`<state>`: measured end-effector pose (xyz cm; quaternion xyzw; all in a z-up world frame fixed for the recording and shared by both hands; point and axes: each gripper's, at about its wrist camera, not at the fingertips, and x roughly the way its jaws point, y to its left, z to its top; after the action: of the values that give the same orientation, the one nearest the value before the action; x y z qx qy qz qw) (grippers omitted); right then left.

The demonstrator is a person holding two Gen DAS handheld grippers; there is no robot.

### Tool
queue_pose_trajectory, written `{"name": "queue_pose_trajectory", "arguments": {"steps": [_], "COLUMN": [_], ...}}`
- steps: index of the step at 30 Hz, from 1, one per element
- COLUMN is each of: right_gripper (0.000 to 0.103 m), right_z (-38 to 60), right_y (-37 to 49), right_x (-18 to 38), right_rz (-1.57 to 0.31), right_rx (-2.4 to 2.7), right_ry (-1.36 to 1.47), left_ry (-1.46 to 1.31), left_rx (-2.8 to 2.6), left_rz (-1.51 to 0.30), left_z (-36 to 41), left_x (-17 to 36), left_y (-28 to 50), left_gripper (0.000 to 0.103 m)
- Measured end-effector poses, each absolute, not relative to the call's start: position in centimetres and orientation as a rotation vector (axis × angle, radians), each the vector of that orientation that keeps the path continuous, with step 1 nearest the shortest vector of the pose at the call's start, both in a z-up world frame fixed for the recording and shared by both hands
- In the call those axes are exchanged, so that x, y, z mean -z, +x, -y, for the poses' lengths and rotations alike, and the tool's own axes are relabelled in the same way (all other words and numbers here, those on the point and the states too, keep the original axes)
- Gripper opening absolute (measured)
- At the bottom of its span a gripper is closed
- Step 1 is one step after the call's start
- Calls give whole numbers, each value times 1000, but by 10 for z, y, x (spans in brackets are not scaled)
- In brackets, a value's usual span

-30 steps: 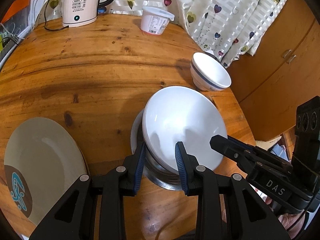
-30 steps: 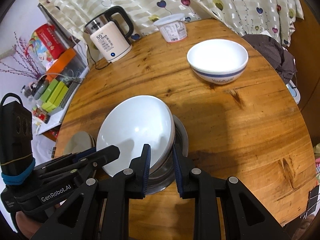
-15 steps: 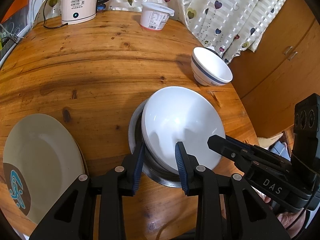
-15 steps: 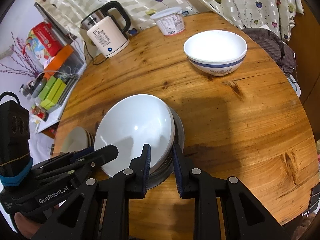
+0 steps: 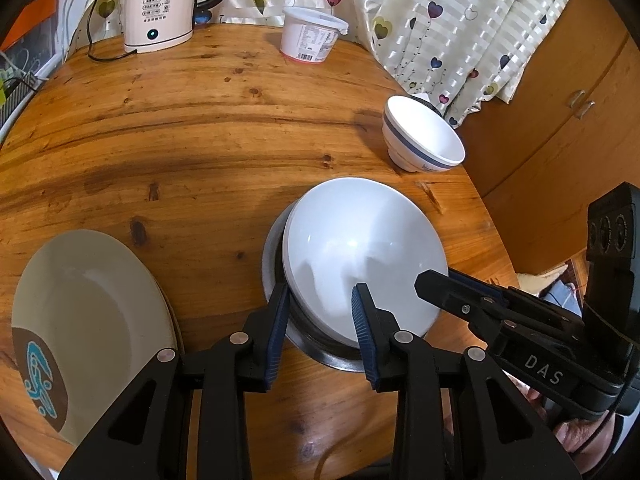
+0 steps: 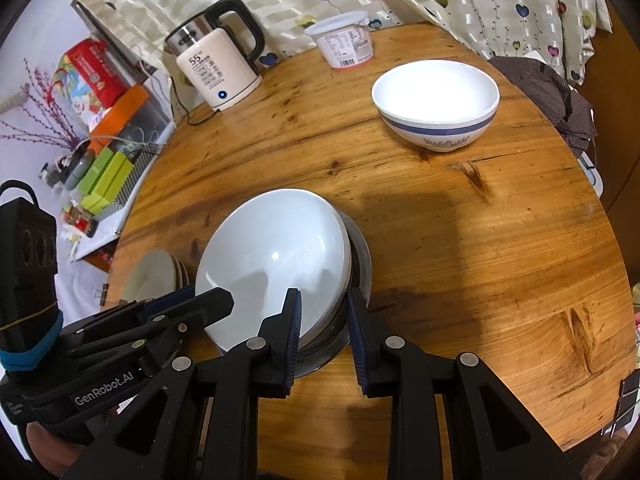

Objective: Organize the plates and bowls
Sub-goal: 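Lower the white bowl into the steel bowl with both tools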

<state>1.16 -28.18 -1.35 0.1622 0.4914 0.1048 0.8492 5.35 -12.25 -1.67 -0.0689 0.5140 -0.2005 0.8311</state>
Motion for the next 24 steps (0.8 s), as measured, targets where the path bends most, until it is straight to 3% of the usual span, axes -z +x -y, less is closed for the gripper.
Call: {"name": "queue_pose_trajectory", "arguments": {"steps": [24], "right_gripper": [27], "right_z": [289], "right_y": [6], "right_x": [-14], "right_rz": [-958], "right_rx": [-238], "right_ry": [318], "left_ry": [-121], "left_rx": [401], "left_rz": [-993], "left_z": [114], "left_x": [-11], "left_y": [48], "left_gripper": [34]}}
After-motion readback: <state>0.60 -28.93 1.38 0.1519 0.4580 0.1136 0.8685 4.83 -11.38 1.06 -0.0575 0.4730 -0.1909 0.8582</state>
